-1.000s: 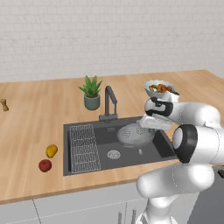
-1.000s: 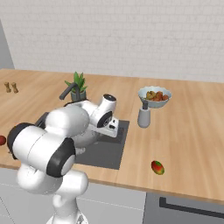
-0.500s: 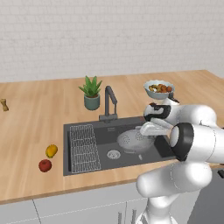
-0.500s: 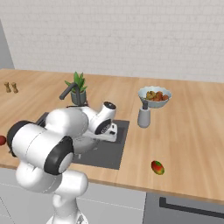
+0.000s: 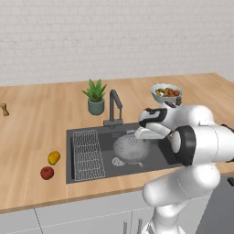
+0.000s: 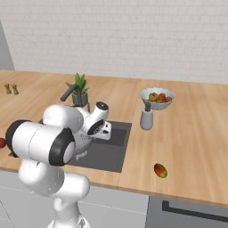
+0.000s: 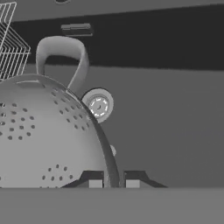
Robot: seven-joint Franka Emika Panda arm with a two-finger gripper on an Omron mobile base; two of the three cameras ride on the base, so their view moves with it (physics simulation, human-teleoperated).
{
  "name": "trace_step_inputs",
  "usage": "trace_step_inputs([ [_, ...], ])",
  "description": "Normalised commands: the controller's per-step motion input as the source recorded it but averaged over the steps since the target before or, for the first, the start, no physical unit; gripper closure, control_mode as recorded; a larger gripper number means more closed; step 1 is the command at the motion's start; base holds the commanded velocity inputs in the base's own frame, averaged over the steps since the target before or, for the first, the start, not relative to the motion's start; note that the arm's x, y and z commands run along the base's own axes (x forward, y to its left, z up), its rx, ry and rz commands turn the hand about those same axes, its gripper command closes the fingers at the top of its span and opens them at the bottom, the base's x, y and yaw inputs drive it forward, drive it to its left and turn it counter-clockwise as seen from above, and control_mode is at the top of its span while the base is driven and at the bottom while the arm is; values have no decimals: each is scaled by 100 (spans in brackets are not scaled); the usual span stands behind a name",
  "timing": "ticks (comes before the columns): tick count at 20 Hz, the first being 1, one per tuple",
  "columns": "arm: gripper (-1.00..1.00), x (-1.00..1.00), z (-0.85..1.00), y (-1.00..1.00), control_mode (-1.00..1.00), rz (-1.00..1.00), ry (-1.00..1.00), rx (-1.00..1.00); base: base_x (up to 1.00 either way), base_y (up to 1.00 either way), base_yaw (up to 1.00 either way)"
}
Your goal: Put the colander in the sink, put the mango, mango, apple in the colander, and turn on the sink faucet and pour water over the colander.
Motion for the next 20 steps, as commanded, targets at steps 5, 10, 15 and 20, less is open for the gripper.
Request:
trace_step_inputs([
  [5,100,45,-32,32,-100,-25,0,15,0,0,0],
  [10,100,13,-38,0,-100,-22,1,18,0,0,0],
  [15,100,-13,-45,-4,-100,-6,6,9,0,0,0],
  [20,100,-17,-49,-13,-100,-2,7,0,0,0,0],
])
